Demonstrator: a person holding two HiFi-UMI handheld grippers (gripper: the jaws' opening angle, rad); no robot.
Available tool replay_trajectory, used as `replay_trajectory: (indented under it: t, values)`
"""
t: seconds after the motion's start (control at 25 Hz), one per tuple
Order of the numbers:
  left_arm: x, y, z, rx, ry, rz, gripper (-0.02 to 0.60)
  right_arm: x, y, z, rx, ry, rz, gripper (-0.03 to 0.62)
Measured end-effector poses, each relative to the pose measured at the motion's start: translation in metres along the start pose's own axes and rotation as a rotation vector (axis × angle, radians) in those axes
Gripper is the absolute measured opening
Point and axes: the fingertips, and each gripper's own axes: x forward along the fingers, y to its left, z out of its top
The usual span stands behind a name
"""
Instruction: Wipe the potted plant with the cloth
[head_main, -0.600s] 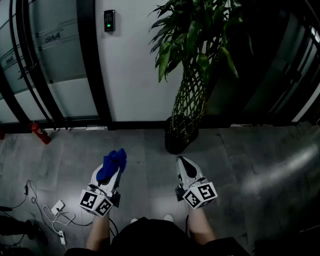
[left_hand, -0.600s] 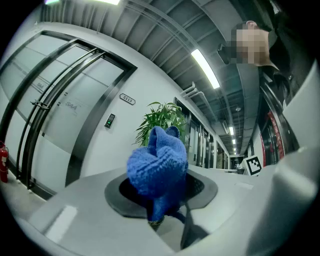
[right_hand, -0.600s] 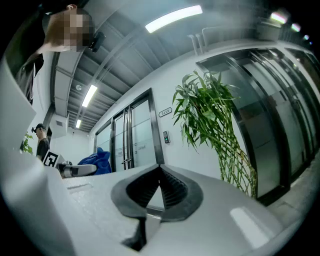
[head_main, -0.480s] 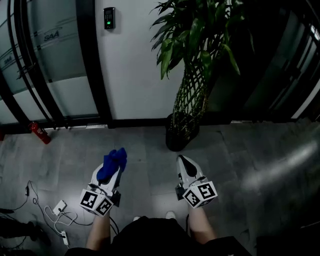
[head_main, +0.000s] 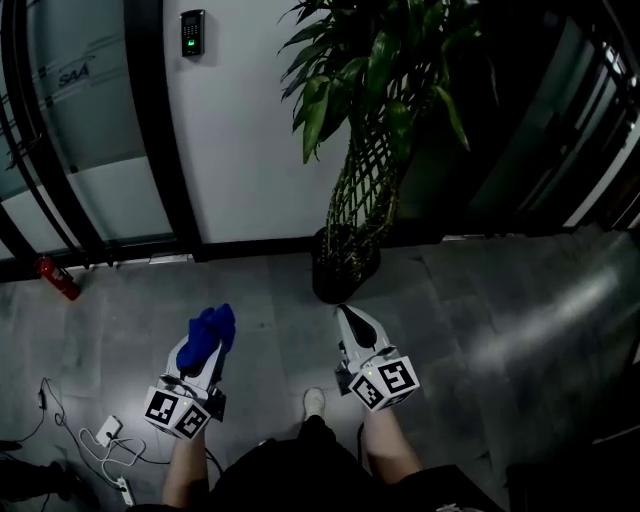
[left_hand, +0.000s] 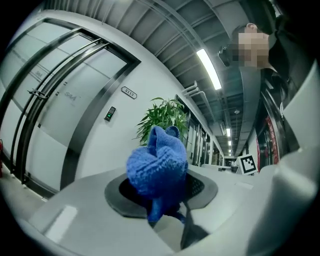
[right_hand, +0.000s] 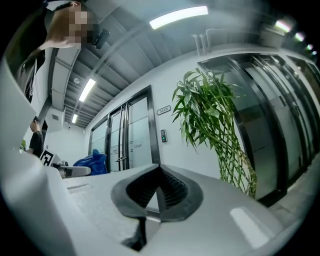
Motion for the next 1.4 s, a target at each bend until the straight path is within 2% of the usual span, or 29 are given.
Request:
replay_trajectory:
  t: [0.4, 0.56, 0.76, 0.92, 1.08, 1.24, 1.4]
  values:
    - [0.128, -0.007, 0.023, 0.090, -0.068, -0.014, 0.155, 0.095, -0.085, 0.033, -0.021, -0.051, 0.120, 0.003]
    - [0.160, 0.000, 0.031, 0.111, -0.086, 0.034, 0.155, 0.128, -0.106, 0.041, -0.047, -0.055, 0.185, 0.003]
    - [0.202, 0.007, 0.029, 0.124, -0.069, 0.042, 0.155, 0.158, -0.142, 0.048, -0.011, -0.074, 0.180, 0.003]
    - [0.226, 0.013, 0.024, 0.116, -0.060, 0.005, 0.155, 0.179, -0.150, 0.035, -0.021, -0.056, 0.169, 0.003]
    - [0.255, 0.039, 0.030, 0.107, -0.083, -0.035, 0.155, 0.206, -0.152, 0.034, -0.091, -0.044, 0.143, 0.003]
    - [0.295, 0.065, 0.050, 0.128, -0.096, -0.137, 0.155, 0.244, -0.154, 0.037, -0.185, -0.033, 0.105, 0.003]
    - [0.341, 0.073, 0.077, 0.122, -0.112, -0.280, 0.155, 0.281, -0.158, 0.049, -0.234, -0.046, 0.060, 0.003]
